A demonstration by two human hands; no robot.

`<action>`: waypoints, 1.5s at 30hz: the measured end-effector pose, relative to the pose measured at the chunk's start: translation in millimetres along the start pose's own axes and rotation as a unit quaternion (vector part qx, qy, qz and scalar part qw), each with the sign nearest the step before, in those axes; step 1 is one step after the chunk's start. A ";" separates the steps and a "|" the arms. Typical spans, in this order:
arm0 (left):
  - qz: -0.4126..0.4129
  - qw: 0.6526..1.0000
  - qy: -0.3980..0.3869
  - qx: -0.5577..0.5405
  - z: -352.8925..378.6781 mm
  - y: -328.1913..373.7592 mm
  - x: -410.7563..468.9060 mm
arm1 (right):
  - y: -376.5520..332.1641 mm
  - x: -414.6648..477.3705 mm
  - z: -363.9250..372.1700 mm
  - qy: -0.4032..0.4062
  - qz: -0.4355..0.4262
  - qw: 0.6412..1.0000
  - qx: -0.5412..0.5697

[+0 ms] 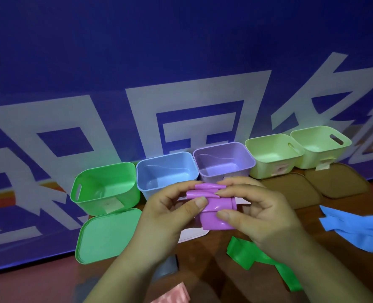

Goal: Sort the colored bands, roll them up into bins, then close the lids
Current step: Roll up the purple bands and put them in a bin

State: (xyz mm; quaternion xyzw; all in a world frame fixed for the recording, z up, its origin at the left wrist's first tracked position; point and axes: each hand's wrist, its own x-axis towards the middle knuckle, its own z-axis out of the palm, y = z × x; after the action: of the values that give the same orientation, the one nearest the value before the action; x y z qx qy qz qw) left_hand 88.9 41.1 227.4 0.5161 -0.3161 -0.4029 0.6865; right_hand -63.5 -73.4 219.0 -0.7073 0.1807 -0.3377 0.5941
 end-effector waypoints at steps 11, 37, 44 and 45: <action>0.047 0.998 0.000 0.053 32.9 -42.5 42.9 | 39.8 21.6 -50.3 0.048 0.058 0.997 -0.018; -0.094 0.735 -0.096 0.665 40.6 -243.8 369.5 | 287.7 204.4 -222.9 -0.171 0.157 0.771 -0.593; -0.147 0.657 -0.232 0.702 40.3 -273.6 406.4 | 303.3 197.5 -226.0 -0.137 0.102 0.790 -0.589; -0.155 0.658 -0.247 0.694 40.0 -276.9 406.4 | 303.1 197.1 -225.1 -0.141 0.108 0.789 -0.588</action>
State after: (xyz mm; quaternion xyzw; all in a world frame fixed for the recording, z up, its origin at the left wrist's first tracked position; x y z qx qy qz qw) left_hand 185.3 -373.9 -21.4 0.7658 -0.5774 -0.2793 -0.0472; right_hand -36.0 -433.9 -6.2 -0.9355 0.3342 0.0035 0.1149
